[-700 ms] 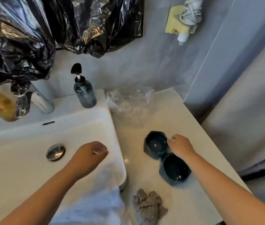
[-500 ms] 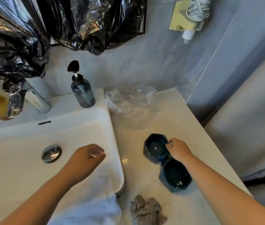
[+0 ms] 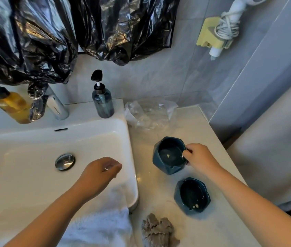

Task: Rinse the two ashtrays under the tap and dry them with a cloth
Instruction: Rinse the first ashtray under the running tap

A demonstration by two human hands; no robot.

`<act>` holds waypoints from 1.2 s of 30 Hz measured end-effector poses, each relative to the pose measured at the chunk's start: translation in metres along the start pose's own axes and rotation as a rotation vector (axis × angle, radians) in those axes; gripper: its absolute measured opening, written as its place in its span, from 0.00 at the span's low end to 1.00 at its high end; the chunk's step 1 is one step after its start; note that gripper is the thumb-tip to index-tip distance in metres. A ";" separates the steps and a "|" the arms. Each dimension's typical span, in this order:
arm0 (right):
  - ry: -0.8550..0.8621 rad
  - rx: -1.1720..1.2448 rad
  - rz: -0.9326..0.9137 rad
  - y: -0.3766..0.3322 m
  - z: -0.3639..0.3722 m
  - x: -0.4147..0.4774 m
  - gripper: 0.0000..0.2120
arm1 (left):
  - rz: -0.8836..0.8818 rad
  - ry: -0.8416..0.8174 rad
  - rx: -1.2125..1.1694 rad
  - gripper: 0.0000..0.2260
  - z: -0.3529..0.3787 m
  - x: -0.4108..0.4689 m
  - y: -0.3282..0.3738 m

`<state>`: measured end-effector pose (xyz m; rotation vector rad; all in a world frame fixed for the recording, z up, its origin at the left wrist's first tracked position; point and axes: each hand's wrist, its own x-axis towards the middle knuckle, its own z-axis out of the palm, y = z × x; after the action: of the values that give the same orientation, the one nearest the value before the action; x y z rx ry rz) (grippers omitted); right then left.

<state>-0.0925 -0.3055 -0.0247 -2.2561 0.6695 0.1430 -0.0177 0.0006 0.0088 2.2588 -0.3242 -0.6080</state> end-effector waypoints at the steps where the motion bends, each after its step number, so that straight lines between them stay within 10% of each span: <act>1: -0.015 -0.005 -0.030 -0.013 -0.004 -0.005 0.12 | -0.019 0.008 -0.061 0.07 -0.001 -0.005 0.004; 12: -0.259 -0.081 -0.276 -0.162 0.048 -0.062 0.13 | -0.183 -0.013 -0.600 0.27 -0.056 -0.051 -0.014; 20: -0.356 -0.125 -0.362 -0.236 0.116 -0.059 0.16 | -0.176 0.171 -0.644 0.10 -0.121 -0.060 -0.073; 36: -0.150 0.326 -0.160 -0.382 0.141 0.019 0.17 | -0.189 0.295 -0.495 0.07 -0.190 0.003 -0.129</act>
<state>0.1322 0.0039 0.1176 -1.9527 0.3986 0.1137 0.0888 0.2030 0.0265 1.8695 0.1743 -0.3869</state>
